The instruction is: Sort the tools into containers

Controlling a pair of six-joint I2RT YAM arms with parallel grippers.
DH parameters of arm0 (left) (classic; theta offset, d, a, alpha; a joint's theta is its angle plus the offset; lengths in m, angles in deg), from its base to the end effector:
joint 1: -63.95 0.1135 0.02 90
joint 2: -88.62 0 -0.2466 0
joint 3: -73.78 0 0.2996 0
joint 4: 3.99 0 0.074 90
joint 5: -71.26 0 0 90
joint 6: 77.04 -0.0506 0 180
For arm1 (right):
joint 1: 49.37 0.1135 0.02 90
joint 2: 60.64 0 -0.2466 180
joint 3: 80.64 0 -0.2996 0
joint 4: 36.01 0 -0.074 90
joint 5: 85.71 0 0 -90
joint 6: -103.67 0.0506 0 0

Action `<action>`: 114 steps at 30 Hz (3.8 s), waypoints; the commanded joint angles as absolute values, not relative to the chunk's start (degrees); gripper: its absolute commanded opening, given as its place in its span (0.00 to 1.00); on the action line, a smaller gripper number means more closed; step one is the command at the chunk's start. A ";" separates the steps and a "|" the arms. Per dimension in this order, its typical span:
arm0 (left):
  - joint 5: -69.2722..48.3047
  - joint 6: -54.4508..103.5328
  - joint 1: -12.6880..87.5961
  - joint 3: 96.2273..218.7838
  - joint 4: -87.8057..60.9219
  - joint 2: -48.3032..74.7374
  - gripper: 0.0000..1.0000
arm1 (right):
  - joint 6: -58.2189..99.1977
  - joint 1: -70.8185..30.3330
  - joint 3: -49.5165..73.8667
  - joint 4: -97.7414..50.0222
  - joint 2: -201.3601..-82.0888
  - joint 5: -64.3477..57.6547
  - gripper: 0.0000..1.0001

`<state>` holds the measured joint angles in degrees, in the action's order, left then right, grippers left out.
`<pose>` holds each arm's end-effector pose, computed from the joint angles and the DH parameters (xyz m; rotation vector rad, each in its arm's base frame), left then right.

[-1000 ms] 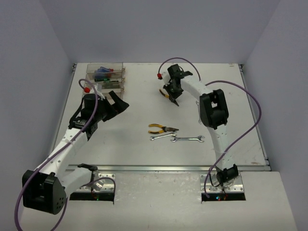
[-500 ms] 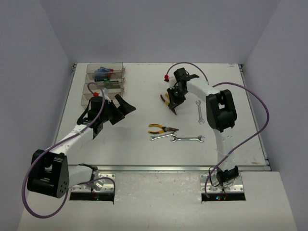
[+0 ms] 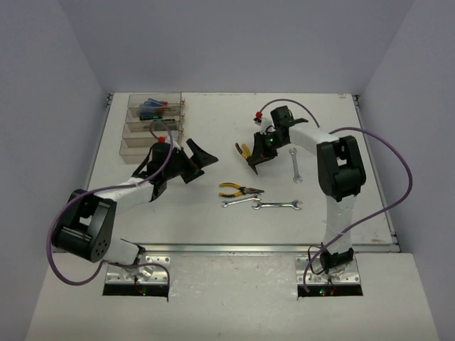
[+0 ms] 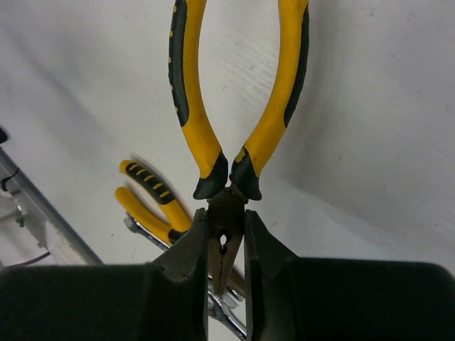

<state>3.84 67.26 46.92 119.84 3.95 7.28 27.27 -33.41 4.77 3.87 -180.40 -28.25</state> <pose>0.3143 -0.1166 0.1288 -0.4507 2.1752 -1.1403 0.4374 0.1534 0.0944 -0.2318 2.7180 0.9218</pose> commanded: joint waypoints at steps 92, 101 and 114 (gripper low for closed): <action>-32.17 82.06 70.37 170.74 -34.98 -13.28 1.00 | 31.12 -30.60 33.89 -9.04 -142.16 -16.67 0.99; -18.49 69.53 70.19 160.94 -27.84 1.41 1.00 | 30.41 -28.67 31.98 -4.78 -140.42 -11.72 0.99; -4.43 55.19 66.62 153.03 -29.26 7.57 1.00 | 28.52 -25.90 30.37 1.02 -135.68 -3.29 0.99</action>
